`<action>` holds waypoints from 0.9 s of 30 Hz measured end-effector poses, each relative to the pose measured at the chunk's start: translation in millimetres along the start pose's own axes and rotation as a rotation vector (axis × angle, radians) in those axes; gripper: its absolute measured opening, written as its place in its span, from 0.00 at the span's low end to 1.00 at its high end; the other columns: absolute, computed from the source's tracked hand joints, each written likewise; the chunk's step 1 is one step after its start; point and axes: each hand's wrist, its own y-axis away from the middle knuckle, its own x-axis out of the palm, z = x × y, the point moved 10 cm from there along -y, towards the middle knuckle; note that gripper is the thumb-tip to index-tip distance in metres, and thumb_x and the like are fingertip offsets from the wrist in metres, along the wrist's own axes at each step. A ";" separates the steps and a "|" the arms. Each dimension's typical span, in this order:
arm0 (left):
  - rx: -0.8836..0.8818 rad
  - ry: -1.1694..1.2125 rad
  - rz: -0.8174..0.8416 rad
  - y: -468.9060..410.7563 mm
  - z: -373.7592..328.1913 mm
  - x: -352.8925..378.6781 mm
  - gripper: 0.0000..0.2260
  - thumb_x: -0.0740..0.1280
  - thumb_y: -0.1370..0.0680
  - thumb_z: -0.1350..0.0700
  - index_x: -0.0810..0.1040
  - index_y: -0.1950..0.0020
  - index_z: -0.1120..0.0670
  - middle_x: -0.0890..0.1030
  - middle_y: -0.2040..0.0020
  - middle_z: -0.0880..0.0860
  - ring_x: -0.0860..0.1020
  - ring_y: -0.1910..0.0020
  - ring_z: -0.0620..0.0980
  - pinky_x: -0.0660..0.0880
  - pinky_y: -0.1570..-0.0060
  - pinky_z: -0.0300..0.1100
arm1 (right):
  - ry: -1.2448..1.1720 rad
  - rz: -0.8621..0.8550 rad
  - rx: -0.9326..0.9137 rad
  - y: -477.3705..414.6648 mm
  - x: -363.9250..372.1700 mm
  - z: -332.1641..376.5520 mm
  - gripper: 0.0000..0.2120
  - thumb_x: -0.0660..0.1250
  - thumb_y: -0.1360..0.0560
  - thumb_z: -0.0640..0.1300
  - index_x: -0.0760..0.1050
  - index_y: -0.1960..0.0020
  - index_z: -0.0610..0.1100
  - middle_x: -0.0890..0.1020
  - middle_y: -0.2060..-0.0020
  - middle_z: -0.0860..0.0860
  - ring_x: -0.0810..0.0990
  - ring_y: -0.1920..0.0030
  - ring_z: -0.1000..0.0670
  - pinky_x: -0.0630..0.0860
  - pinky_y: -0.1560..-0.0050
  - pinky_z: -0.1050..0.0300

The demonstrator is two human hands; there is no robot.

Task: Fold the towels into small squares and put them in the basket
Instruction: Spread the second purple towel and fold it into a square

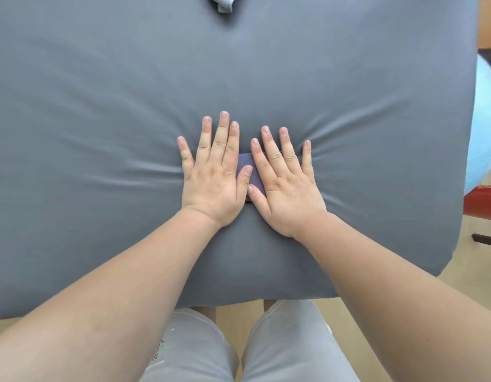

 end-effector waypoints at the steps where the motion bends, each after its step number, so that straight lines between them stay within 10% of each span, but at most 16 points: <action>1: -0.002 -0.015 0.006 -0.9 0.4 3.1 0.31 0.46 0.18 0.42 0.46 0.18 0.54 0.44 0.18 0.51 0.42 0.19 0.55 0.39 0.25 0.66 | -0.003 0.002 0.003 -0.7 1.6 -0.6 0.34 0.43 0.18 0.63 0.40 0.18 0.49 0.40 0.18 0.50 0.36 0.19 0.44 0.39 0.22 0.33; 13: -0.020 -0.137 0.163 -7.1 -5.4 3.1 0.31 0.42 0.18 0.41 0.38 0.19 0.52 0.35 0.19 0.51 0.35 0.21 0.54 0.38 0.24 0.64 | -0.028 0.100 -0.004 -2.0 -3.0 -1.0 0.33 0.44 0.17 0.61 0.37 0.18 0.50 0.38 0.19 0.53 0.33 0.20 0.46 0.35 0.22 0.36; 18: 0.081 -0.200 0.248 15.6 -9.9 -19.9 0.29 0.53 0.18 0.40 0.57 0.21 0.53 0.53 0.19 0.56 0.51 0.20 0.56 0.53 0.24 0.56 | -0.070 -0.006 0.049 25.6 -32.2 -5.7 0.32 0.62 0.19 0.54 0.57 0.20 0.45 0.70 0.28 0.49 0.63 0.24 0.42 0.52 0.21 0.39; 22: -0.002 -0.023 0.278 38.5 -14.1 -52.8 0.12 0.66 0.26 0.50 0.73 0.44 0.50 0.80 0.47 0.52 0.76 0.46 0.56 0.71 0.48 0.48 | 0.021 -0.047 0.120 47.5 -58.1 1.8 0.13 0.74 0.29 0.50 0.74 0.51 0.47 0.74 0.55 0.49 0.74 0.53 0.43 0.68 0.51 0.50; 27: -0.346 0.464 0.346 83.7 -0.1 -98.0 0.11 0.71 0.35 0.52 0.77 0.55 0.43 0.81 0.57 0.43 0.80 0.56 0.47 0.79 0.64 0.42 | -0.247 0.130 0.147 79.0 -95.2 5.1 0.10 0.68 0.25 0.50 0.68 0.52 0.49 0.77 0.53 0.51 0.75 0.50 0.44 0.69 0.52 0.50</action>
